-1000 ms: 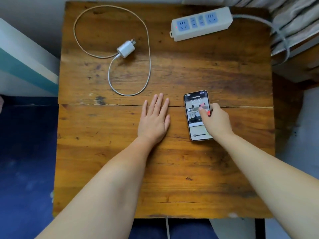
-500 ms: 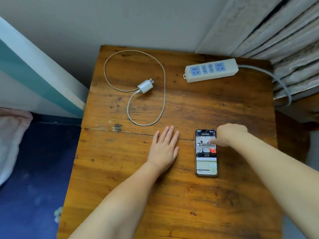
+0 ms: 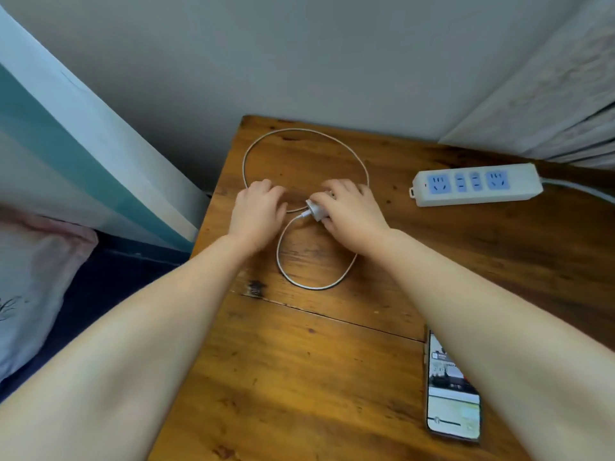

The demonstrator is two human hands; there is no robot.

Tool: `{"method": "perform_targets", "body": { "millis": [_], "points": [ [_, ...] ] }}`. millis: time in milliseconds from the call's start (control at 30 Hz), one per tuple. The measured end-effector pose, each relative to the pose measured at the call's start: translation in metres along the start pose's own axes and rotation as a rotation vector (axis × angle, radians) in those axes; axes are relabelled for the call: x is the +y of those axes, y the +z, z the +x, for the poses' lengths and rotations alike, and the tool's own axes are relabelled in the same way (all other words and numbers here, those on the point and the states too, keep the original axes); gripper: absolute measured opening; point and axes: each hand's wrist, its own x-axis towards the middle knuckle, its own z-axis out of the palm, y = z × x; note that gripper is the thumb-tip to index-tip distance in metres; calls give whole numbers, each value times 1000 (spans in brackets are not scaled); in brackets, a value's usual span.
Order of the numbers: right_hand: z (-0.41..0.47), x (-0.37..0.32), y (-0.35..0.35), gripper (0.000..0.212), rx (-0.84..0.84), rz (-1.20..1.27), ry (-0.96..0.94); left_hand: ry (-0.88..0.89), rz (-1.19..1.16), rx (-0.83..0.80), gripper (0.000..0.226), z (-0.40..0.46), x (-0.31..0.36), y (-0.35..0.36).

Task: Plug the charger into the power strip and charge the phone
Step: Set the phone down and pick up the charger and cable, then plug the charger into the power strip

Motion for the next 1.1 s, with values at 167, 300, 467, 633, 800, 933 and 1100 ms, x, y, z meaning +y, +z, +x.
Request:
{"method": "perform_targets", "body": {
  "millis": [167,300,467,633,800,933,1100],
  "points": [
    [-1,7,8,43,45,-27,-24,11,-2,-61,26,-8,2,15],
    [-2,6,6,41,36,-113,-37,21,21,-55,17,-7,8,13],
    [-20,12,-1,36,88,-162,-16,36,30,-27,15,-6,25,1],
    [-65,45,-30,35,298,-76,41,-120,-328,43,13,-9,62,-14],
    [-124,90,-51,40,268,363,420,-225,-599,36,24,-16,118,-11],
    [-151,129,-67,33,295,1262,730,-344,-798,-15,20,-26,154,2],
    [-146,154,-81,23,416,1936,909,-382,-892,-50,16,-30,175,15]
  ]
}}
